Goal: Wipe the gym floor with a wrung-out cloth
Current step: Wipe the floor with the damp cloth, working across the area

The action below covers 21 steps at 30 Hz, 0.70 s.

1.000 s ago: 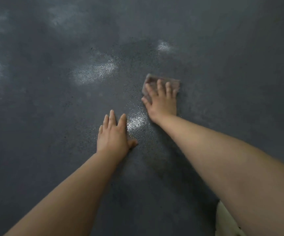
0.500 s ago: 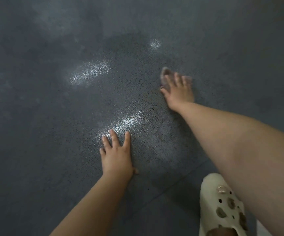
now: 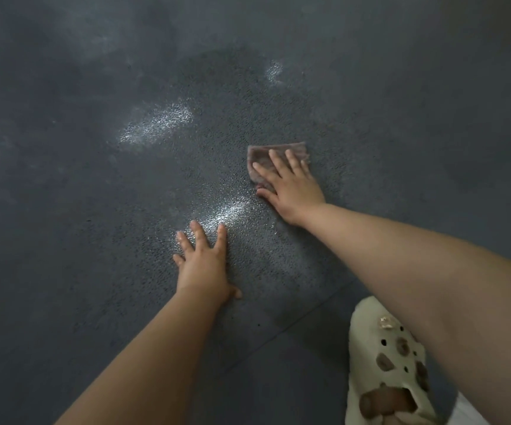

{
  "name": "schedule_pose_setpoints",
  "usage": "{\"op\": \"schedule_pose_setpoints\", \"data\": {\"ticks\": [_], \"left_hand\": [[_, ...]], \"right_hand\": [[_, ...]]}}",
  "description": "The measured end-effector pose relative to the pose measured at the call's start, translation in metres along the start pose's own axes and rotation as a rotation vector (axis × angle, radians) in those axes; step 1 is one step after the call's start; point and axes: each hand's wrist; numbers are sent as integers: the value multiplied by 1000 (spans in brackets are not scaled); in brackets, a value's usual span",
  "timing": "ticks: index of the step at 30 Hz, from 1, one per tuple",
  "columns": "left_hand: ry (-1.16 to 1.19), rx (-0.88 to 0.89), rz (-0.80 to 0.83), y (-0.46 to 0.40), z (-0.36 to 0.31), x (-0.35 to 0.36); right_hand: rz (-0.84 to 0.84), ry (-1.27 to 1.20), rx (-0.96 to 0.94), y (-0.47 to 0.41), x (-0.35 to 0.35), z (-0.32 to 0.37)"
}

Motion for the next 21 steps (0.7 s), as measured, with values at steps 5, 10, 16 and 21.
{"op": "schedule_pose_setpoints", "data": {"ticks": [5, 10, 16, 21], "left_hand": [[-20, 22, -1, 1, 3, 0], [-10, 36, -12, 1, 5, 1], [-16, 39, -40, 2, 5, 3], [19, 65, -68, 7, 11, 7]], "right_hand": [[-21, -55, 78, -4, -2, -29], [-28, -127, 331, 23, 9, -59], [-25, -170, 531, 46, 17, -56], [-8, -185, 535, 63, 26, -7]]}}
Point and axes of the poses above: each hand's wrist, its own y-axis away from the middle knuckle, its own x-axis out of the palm, z = x × y, and after that the axes turned 12 degrees about x, right-handed
